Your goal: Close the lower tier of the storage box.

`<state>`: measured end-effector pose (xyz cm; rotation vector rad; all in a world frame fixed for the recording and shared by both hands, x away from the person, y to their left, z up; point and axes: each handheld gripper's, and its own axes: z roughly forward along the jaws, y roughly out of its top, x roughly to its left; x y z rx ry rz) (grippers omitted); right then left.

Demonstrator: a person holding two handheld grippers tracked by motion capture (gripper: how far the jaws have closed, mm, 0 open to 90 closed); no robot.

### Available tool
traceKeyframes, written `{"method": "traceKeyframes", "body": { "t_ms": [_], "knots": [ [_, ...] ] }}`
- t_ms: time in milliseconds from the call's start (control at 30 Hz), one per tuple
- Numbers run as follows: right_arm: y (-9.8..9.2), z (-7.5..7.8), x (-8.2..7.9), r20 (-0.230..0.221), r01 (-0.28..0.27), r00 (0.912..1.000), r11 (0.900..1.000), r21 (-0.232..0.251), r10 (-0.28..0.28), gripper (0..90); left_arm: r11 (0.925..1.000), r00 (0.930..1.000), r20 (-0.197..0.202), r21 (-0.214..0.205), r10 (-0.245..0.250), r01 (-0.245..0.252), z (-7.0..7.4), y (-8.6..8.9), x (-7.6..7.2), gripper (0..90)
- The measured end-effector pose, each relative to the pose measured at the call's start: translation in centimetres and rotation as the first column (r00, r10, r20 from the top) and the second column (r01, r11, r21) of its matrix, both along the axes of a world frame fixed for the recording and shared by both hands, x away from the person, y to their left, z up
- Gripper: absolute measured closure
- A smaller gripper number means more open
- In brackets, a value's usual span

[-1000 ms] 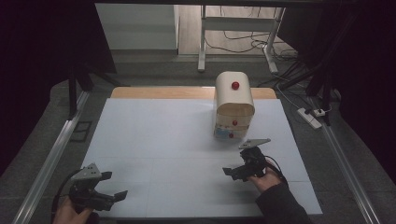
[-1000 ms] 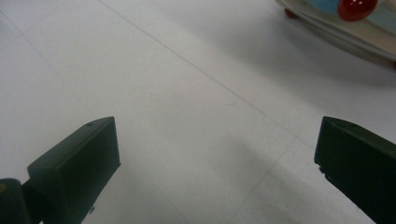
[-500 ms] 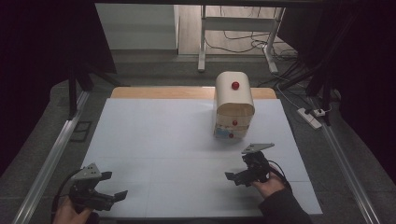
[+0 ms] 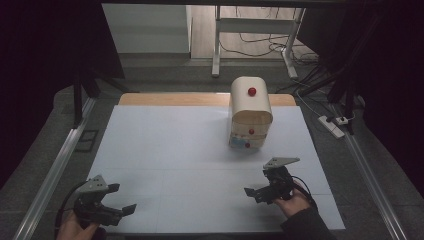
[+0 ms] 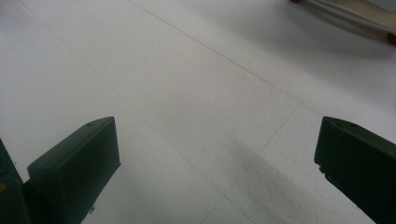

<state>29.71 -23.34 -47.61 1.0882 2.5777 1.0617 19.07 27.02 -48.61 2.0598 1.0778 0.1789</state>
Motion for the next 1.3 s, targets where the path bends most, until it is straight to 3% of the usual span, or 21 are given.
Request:
{"method": "traceKeyframes", "body": {
  "t_ms": [667, 1300],
  "knots": [
    [-1.3, 0.3, -1.3, 0.019, 0.018, 0.9997, 0.9998, -0.003, -0.017, 0.0, 1.0000, 0.9999, 0.010, -0.002, 0.009, -0.009, 0.1, 0.1, -0.2, 0.0],
    [-2.7, 0.4, -2.2, 0.011, 0.053, 0.9985, 0.9986, 0.005, -0.053, 0.0, 1.0000, 1.0000, 0.001, -0.002, 0.006, -0.006, 0.0, 0.1, -0.2, 0.0]
  ]
}}
